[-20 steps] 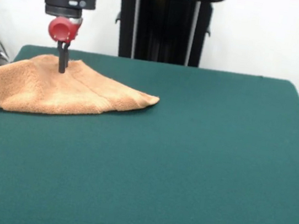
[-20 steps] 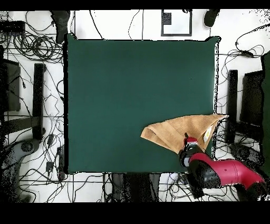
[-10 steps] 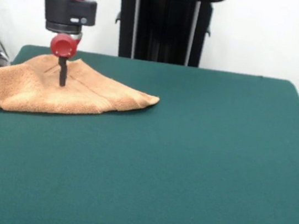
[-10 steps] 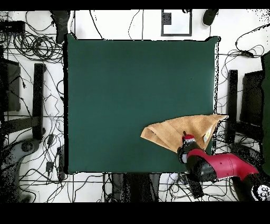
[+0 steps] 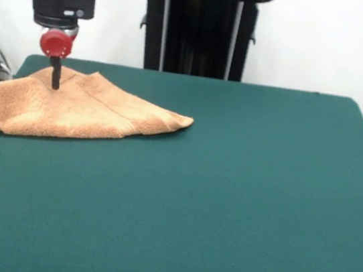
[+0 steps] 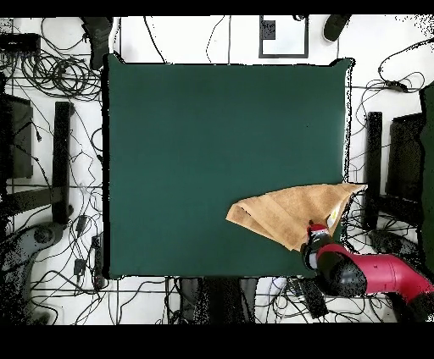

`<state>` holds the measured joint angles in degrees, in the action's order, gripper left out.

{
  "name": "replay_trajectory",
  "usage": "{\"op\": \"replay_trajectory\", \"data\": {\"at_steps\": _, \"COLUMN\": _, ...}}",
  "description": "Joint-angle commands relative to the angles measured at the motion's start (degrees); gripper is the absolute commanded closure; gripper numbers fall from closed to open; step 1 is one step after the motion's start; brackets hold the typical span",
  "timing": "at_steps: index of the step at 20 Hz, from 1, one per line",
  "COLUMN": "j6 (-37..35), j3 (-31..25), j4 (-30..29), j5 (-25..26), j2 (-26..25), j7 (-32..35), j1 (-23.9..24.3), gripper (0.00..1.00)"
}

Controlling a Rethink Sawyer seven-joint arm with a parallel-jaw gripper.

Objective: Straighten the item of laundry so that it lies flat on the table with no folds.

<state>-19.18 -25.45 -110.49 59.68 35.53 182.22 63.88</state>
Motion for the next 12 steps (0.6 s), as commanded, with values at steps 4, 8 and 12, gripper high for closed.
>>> {"op": "replay_trajectory", "data": {"at_steps": 4, "j6": -0.7, "j3": -1.4, "j4": 2.4, "j5": 2.6, "j2": -0.2, "j7": -12.7, "j1": -5.7, "gripper": 0.00}}
{"op": "replay_trajectory", "data": {"at_steps": 8, "j6": -5.9, "j3": -2.1, "j4": 2.6, "j5": 0.6, "j2": 0.6, "j7": -17.9, "j1": -5.5, "gripper": 0.00}}
{"op": "replay_trajectory", "data": {"at_steps": 12, "j6": -7.5, "j3": -3.5, "j4": 0.8, "j5": -1.5, "j2": 1.2, "j7": -20.1, "j1": -4.3, "gripper": 0.00}}
